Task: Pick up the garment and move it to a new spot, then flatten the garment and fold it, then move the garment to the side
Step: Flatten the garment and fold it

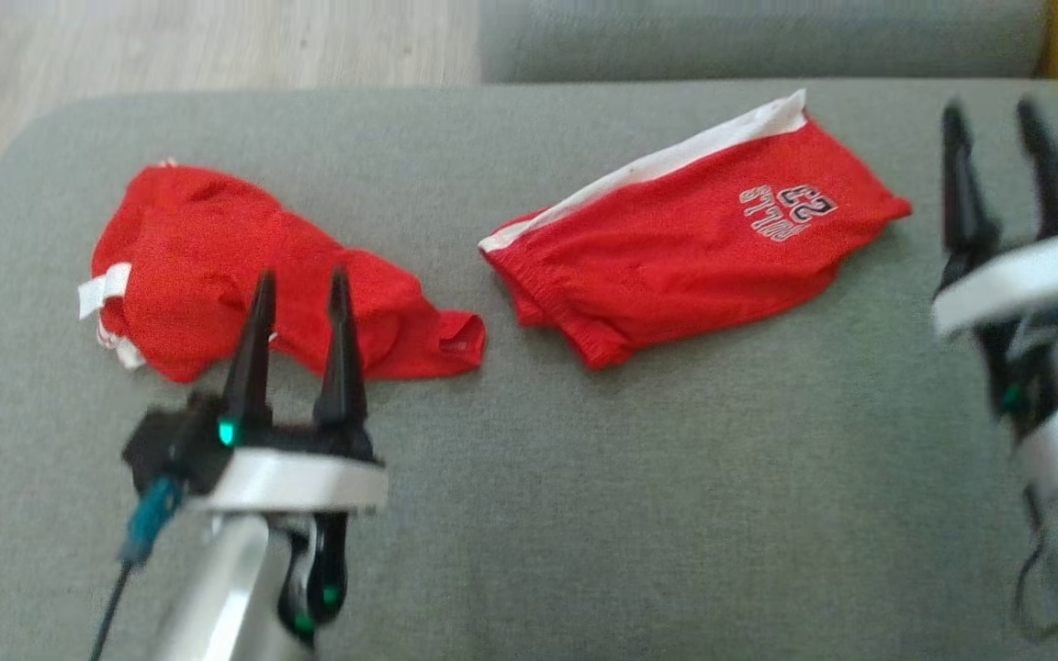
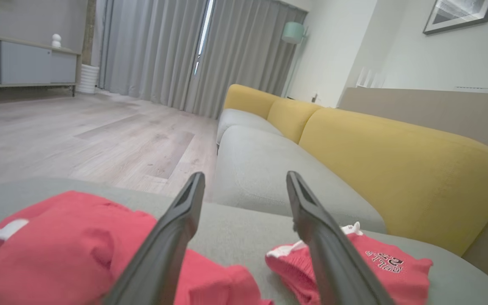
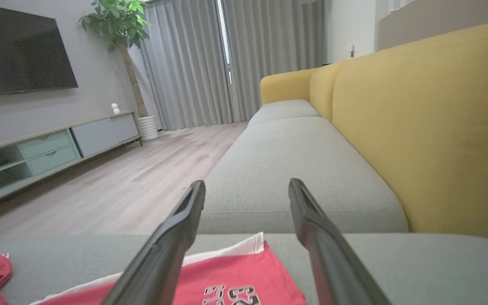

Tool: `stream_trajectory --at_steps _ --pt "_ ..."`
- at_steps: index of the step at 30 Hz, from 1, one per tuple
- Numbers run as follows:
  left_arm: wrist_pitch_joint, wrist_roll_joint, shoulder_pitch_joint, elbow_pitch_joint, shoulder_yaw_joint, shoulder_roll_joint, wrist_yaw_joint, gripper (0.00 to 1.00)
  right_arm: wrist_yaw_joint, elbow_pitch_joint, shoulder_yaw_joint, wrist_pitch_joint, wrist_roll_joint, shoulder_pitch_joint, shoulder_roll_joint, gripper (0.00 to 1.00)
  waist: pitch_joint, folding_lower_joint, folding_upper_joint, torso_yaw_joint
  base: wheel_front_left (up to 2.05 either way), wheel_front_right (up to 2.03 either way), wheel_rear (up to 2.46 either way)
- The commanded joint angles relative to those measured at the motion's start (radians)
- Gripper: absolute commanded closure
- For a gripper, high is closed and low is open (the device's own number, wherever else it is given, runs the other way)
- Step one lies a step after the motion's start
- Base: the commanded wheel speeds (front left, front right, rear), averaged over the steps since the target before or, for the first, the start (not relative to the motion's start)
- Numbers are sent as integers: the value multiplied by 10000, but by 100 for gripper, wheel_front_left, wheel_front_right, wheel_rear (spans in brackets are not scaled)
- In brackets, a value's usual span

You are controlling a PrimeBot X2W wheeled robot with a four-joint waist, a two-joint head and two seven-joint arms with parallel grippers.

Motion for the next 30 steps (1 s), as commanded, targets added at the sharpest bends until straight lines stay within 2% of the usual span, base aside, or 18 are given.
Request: stream_trajectory --at_steps 1,5,6,8,11,21,30 --pt "-50 212 61 -379 570 -35 -102 0 -9 -645 -287 -105 -391 675 401 0 -361 4 -1 -187 0 0 0" --pt "-50 732 1080 -423 969 -319 -361 0 -9 -1677 -1292 -106 -1346 2505 1638 0 -667 4 -1 -292 0 0 0" --pt "-50 732 1080 -423 969 -319 -361 0 -9 -1677 -1292 -106 -1346 2505 1638 0 -667 4 -1 -292 0 0 0" --pt "-50 1002 1433 -470 1138 -423 -478 0 -9 -2080 -1616 -106 -1785 3241 2159 0 -760 4 -1 -335 0 0 0" --pt "-50 1215 1776 -580 1361 -562 -626 0 -9 -2598 -1974 30 -2197 4020 2606 0 -791 4 -1 -375 0 0 0" --pt "-51 1487 1681 -689 1586 -696 -980 0 -9 -3783 -2462 792 -2707 4490 2890 0 -596 4 -1 -319 0 0 0" --pt "-51 1283 1361 -889 1323 -703 -985 0 -9 -4152 -2925 1357 -2918 3896 2873 0 -5 4 -1 -20 0 0 0"
